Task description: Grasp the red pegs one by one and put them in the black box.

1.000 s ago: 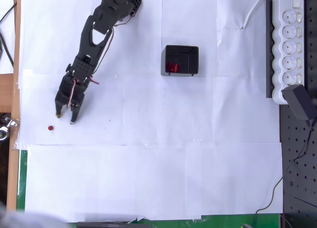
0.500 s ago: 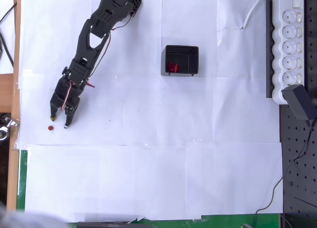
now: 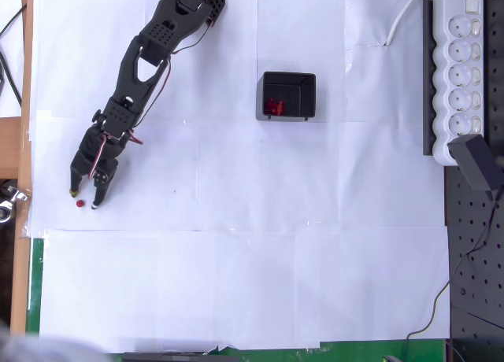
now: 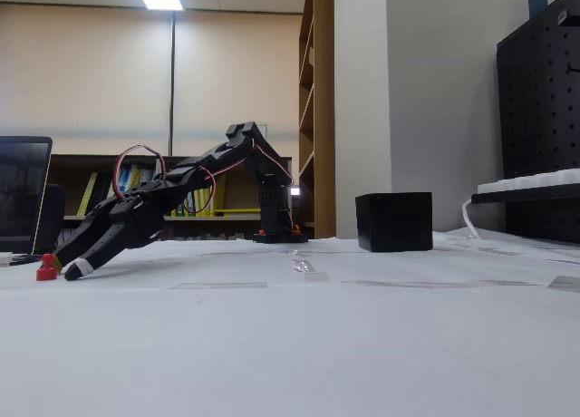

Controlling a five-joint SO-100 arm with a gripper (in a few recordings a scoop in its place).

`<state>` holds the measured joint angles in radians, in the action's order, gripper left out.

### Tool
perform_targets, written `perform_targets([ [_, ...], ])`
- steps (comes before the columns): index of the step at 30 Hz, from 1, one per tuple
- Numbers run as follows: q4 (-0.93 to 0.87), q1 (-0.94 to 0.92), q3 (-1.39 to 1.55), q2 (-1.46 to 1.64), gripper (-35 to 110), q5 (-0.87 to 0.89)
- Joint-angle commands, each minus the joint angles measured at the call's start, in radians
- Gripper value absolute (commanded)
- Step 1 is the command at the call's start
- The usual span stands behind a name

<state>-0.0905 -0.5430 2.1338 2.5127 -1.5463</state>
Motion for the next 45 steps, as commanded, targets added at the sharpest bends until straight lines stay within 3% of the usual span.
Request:
perform_targets([
  [1,-0.023,0.005,0.052,0.018,18,-0.014],
  [24,-0.023,0.058,0.086,0.035,17,-0.04],
  [39,-0.037,0.072,0.072,0.003,2,-0.074],
  [42,-0.092,0.075,0.071,-0.026,0,-0.086],
  [45,-0.273,0.086,0.075,-0.092,0,-0.109],
])
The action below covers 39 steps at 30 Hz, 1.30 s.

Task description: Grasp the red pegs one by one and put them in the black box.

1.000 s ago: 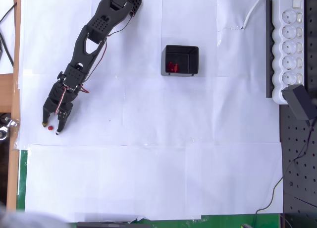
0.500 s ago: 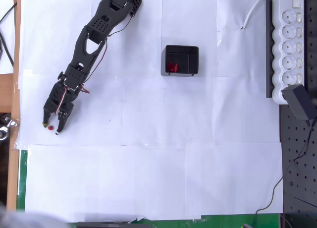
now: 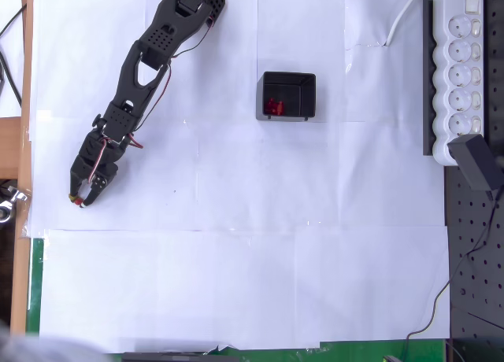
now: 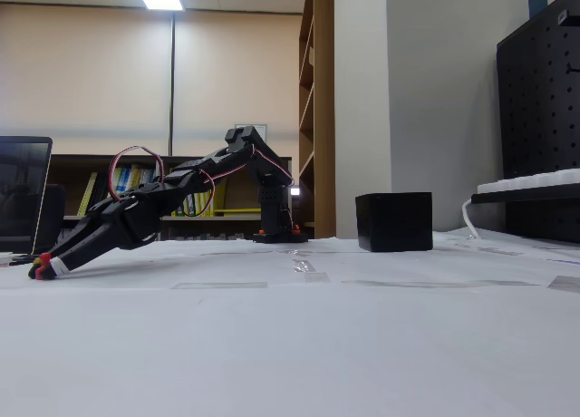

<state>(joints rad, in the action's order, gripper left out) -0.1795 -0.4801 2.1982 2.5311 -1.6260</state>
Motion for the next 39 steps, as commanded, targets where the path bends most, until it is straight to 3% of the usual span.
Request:
perform_targets([
  [1,-0.296,0.029,0.017,-0.155,0,-0.032],
  [7,-1.362,0.167,0.295,-0.445,0,-0.127],
  [10,-1.601,0.319,0.305,-0.64,0,-0.212],
  [16,-1.62,0.746,-0.005,-1.057,0,-0.296],
  [22,-1.48,1.089,-0.222,-1.166,0,-0.373],
  [31,-1.404,1.246,-0.403,-1.015,0,-0.42],
  [39,-1.335,1.261,-0.433,-0.818,1,-0.495],
])
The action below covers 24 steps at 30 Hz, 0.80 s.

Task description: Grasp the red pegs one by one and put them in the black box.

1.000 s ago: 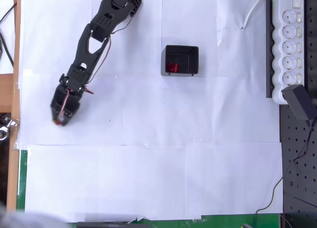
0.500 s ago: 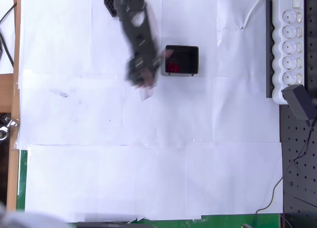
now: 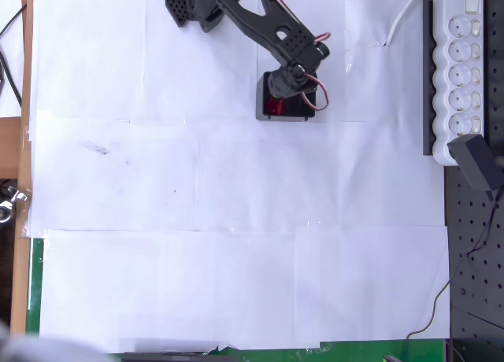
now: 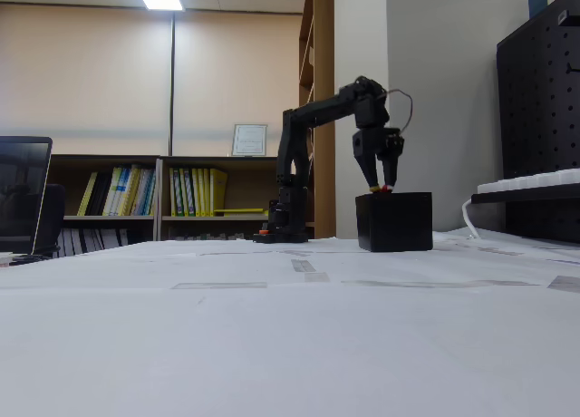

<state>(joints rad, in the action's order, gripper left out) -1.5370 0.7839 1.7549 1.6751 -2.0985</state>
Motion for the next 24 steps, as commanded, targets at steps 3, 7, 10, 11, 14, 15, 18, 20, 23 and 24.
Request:
perform_targets([
  [3,0.054,-0.025,0.011,0.054,6,-0.021],
  [7,0.063,-0.038,0.014,0.044,12,-0.018],
  [10,0.063,-0.037,0.018,0.0,16,-0.018],
  [11,0.066,-0.034,0.02,-0.018,16,-0.017],
  [14,0.043,-0.029,0.058,-0.104,16,-0.017],
  [15,0.032,-0.034,0.075,-0.144,16,-0.017],
  [18,0.031,-0.078,0.12,-0.302,16,-0.017],
  [20,0.043,-0.137,0.135,-0.403,16,-0.006],
  [23,0.075,-0.282,0.046,-0.568,16,0.11],
  [24,0.106,-0.351,-0.034,-0.63,16,0.16],
])
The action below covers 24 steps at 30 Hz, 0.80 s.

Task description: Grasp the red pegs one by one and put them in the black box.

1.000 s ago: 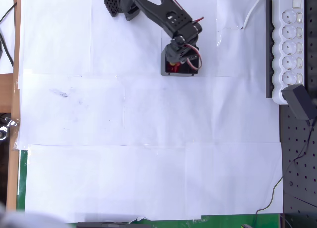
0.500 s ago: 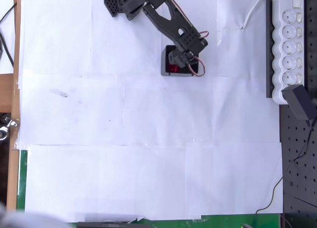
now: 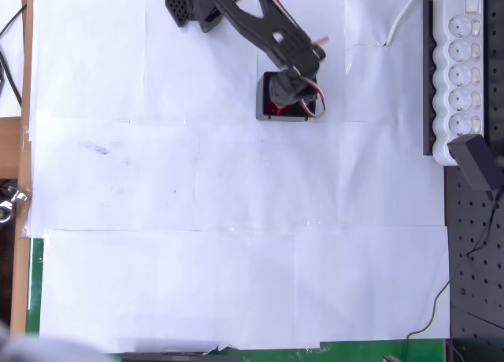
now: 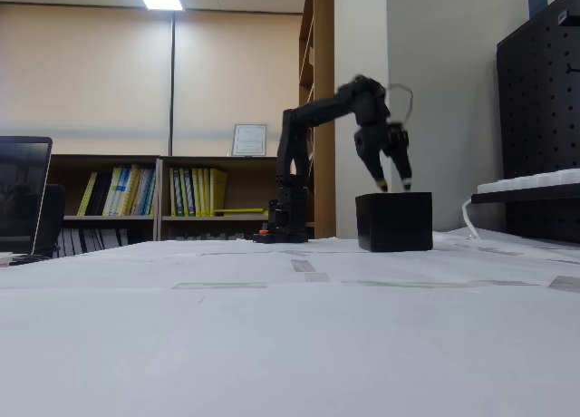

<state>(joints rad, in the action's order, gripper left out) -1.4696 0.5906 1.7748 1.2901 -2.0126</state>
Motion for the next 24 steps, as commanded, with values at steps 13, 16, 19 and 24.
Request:
perform_targets([
  [13,0.503,-0.612,-1.22,-0.833,0,0.442],
  [16,0.472,-0.615,-1.396,-1.019,0,0.449],
  [19,0.385,-0.606,-1.473,-1.131,0,0.436],
  [24,0.336,-0.615,-1.6,-1.255,0,0.443],
])
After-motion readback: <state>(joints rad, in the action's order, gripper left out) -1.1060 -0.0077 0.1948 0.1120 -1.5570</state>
